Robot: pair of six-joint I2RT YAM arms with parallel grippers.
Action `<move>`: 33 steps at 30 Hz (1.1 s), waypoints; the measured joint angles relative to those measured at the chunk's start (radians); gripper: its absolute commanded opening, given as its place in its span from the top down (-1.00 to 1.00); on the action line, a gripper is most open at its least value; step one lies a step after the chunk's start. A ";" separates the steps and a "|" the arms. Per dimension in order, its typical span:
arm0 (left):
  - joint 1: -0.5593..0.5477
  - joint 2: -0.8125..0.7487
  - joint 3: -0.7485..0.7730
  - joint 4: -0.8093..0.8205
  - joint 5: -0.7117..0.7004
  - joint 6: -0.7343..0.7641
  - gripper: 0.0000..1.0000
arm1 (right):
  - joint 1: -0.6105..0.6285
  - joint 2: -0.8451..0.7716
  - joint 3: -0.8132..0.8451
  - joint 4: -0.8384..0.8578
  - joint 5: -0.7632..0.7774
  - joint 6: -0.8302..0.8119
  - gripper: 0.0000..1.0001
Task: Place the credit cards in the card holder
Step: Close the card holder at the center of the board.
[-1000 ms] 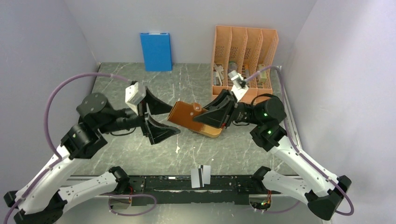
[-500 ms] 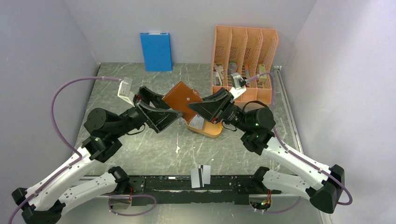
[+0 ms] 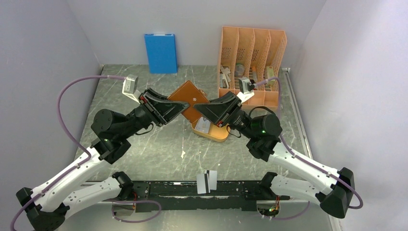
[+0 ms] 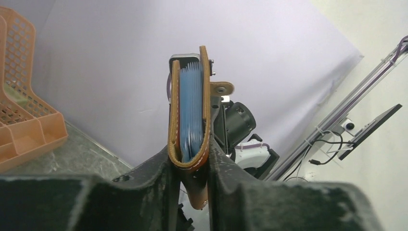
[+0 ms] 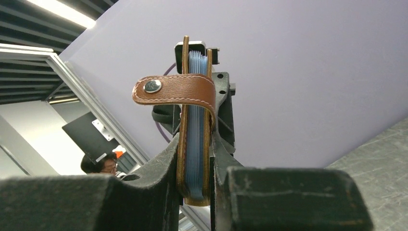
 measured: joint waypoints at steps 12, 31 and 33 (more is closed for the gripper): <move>0.000 0.006 0.029 -0.095 -0.037 0.022 0.90 | 0.002 -0.023 0.020 -0.112 0.016 -0.044 -0.17; -0.001 -0.051 0.325 -0.939 -0.204 0.248 0.90 | 0.008 -0.079 0.451 -0.993 0.098 -0.549 0.02; -0.001 -0.051 0.327 -0.959 -0.203 0.253 0.90 | 0.008 -0.042 0.441 -0.995 0.087 -0.546 0.02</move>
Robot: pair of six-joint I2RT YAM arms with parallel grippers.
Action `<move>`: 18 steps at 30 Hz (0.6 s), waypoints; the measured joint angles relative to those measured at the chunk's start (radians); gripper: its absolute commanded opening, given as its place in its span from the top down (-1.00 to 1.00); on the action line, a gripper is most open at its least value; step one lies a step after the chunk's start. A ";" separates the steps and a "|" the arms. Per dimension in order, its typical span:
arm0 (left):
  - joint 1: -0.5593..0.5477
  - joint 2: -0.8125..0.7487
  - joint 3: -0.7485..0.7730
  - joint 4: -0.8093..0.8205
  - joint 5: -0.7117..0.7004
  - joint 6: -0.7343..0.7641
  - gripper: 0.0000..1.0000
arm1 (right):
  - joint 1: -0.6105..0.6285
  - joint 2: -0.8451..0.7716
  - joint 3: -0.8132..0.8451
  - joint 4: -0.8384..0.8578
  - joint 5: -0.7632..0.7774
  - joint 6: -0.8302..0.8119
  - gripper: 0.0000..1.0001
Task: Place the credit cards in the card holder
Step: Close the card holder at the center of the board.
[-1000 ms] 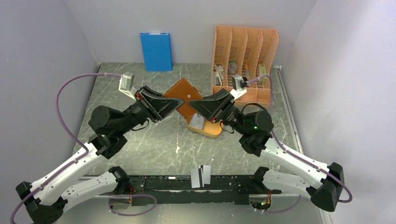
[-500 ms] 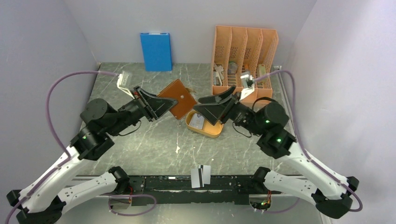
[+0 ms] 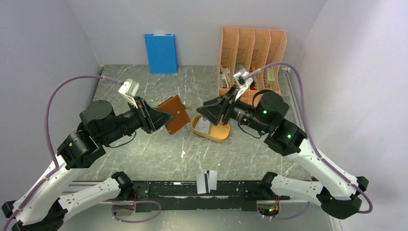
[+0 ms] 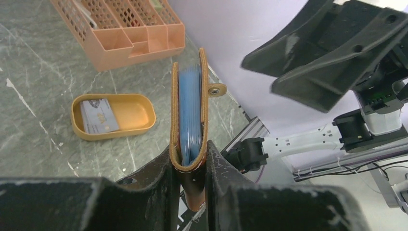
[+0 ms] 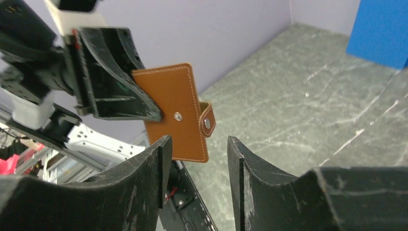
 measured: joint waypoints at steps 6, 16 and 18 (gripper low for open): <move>0.000 -0.002 -0.001 -0.022 0.004 0.003 0.90 | 0.000 0.059 -0.041 0.011 -0.039 0.024 0.13; 0.000 -0.024 -0.024 -0.014 0.020 0.002 0.90 | 0.000 0.095 -0.041 0.061 -0.091 0.037 0.30; 0.000 -0.024 -0.029 -0.014 0.021 0.002 0.90 | 0.000 0.102 -0.041 0.065 -0.097 0.039 0.29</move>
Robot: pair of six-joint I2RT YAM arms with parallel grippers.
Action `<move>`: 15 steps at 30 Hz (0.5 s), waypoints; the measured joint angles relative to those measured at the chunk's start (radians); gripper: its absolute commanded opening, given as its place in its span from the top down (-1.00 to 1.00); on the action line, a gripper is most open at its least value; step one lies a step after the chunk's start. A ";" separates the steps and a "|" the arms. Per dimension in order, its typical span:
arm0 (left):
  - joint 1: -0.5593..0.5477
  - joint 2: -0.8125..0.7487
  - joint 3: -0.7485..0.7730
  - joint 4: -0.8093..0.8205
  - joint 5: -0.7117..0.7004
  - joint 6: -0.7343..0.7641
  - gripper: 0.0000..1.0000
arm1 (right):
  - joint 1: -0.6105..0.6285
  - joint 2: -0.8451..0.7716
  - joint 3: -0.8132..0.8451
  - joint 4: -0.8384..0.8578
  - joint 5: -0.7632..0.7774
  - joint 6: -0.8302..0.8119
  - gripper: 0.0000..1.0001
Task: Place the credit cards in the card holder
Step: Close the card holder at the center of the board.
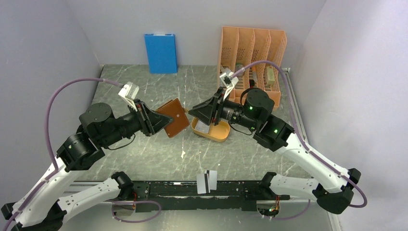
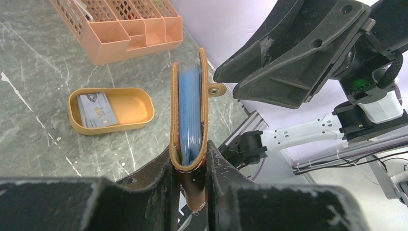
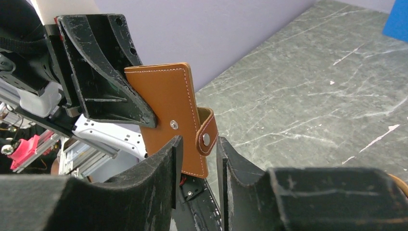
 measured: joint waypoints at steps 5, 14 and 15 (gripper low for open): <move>0.000 0.000 -0.002 0.000 0.001 0.000 0.90 | 0.000 0.019 0.000 0.006 -0.020 0.000 0.34; 0.000 -0.004 -0.002 0.000 0.001 0.000 0.90 | 0.000 0.024 0.000 0.009 -0.031 0.004 0.82; 0.000 -0.005 -0.002 0.000 0.001 0.000 0.90 | 0.000 0.024 0.000 0.008 -0.031 0.003 0.87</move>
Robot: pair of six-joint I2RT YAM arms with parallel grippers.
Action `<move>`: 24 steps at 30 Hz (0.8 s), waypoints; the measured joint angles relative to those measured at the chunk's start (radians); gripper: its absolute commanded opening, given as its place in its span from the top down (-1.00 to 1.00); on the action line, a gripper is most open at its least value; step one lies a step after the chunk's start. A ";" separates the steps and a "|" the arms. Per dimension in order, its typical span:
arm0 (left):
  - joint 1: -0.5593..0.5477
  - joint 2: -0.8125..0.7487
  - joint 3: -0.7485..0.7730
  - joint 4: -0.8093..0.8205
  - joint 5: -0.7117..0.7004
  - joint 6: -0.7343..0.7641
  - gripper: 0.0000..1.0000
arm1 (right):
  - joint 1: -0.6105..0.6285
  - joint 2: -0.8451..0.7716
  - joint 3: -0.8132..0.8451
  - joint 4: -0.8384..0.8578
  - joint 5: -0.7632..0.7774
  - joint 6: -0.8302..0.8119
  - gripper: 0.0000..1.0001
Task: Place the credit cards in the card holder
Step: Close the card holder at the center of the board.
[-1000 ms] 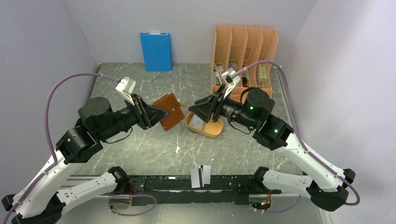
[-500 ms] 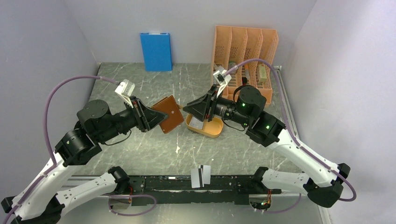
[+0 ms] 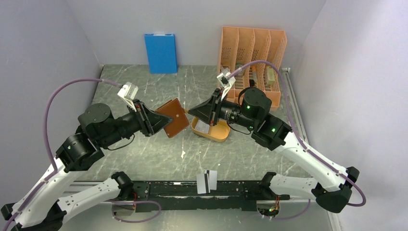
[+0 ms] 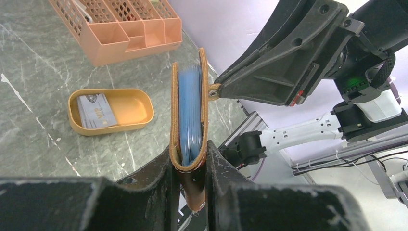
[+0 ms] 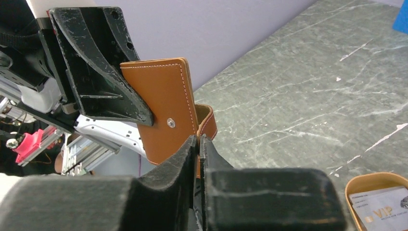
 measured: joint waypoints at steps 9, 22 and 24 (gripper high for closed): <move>0.000 -0.007 0.000 0.000 0.000 0.000 0.90 | 0.000 0.000 0.000 0.003 -0.023 0.009 1.00; 0.000 0.060 0.036 -0.015 -0.001 0.024 0.90 | -0.001 0.034 0.035 0.007 -0.083 0.029 1.00; 0.000 0.067 0.042 -0.019 -0.001 0.027 0.90 | -0.001 0.043 0.043 -0.002 -0.085 0.029 1.00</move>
